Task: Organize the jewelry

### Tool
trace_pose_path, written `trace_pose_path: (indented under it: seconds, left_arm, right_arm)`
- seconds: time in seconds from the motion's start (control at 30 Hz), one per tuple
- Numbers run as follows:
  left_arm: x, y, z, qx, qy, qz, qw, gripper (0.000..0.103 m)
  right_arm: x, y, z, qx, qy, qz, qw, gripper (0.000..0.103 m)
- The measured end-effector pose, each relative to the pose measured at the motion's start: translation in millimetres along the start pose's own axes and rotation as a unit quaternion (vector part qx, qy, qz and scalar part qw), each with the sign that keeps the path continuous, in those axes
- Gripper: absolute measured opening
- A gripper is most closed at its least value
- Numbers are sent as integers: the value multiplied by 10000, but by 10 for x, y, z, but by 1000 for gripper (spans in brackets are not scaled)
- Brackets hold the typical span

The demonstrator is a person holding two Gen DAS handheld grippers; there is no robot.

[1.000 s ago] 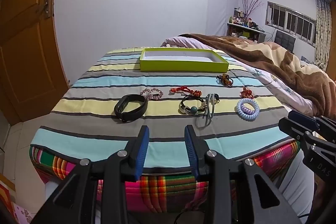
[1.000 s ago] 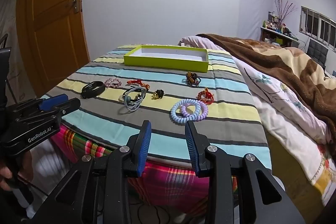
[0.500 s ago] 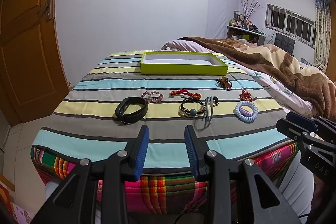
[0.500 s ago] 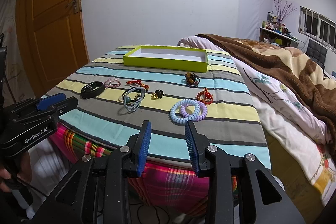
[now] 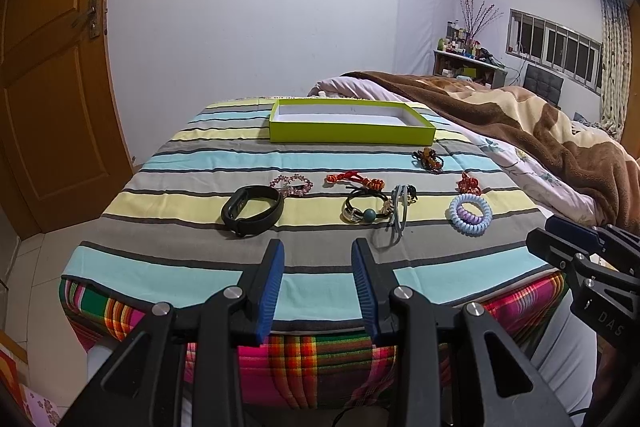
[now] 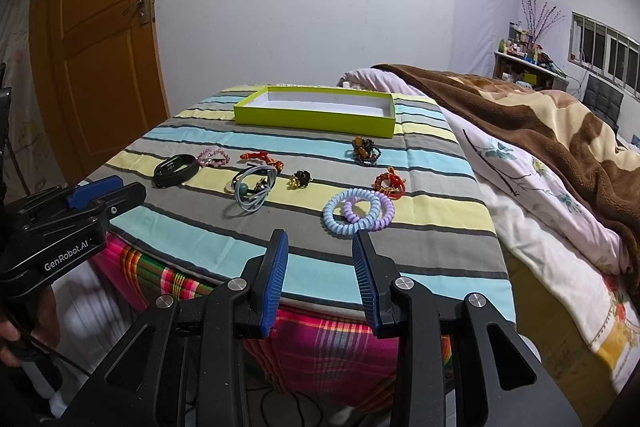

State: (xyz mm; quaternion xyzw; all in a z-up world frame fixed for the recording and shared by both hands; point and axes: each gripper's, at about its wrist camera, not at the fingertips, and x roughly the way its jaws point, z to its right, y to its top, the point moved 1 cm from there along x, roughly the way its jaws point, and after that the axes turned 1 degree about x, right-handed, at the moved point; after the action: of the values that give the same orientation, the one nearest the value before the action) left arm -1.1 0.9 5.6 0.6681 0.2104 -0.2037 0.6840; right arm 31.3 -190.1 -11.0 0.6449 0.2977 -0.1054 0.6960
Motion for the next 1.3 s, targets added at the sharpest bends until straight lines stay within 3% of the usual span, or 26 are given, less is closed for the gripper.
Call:
trace_pose_path:
  seconds: [1.3]
  left_arm:
    - [-34,5,4,-22,-92,30,10000,36]
  right_arm:
    - [-34,18,18,-21,3,2,10000,34]
